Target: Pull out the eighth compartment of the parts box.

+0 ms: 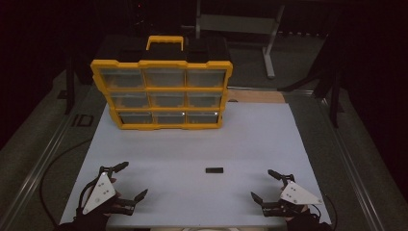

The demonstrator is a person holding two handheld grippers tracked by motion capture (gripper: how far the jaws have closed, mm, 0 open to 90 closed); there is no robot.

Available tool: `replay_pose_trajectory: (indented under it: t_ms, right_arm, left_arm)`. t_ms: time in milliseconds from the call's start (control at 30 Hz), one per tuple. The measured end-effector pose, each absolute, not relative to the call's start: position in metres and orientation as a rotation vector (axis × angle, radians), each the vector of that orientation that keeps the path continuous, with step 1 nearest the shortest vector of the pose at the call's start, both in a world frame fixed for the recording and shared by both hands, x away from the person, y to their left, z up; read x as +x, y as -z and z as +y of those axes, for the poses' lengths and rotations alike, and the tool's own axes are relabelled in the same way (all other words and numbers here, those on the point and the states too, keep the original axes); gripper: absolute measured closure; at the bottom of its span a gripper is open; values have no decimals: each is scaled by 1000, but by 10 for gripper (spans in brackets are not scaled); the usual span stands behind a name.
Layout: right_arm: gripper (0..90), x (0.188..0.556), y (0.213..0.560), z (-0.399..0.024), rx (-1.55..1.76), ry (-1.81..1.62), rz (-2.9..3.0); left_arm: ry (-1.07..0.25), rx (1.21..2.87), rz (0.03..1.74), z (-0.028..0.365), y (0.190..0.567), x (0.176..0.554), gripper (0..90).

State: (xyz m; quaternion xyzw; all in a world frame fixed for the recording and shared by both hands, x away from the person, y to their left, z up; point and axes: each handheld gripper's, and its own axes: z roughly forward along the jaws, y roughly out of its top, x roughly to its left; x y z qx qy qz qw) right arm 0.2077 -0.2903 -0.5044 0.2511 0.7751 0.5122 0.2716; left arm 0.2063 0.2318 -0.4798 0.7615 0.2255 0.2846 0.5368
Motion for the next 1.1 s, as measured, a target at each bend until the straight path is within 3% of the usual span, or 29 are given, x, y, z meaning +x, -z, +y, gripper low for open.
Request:
replay_pose_trajectory:
  t_ms: [1100]
  right_arm:
    - [73, 207, 503, -289, 680, -1378, 2080]
  left_arm:
    - [-792, 1877, 372, 214, 413, 246, 1]
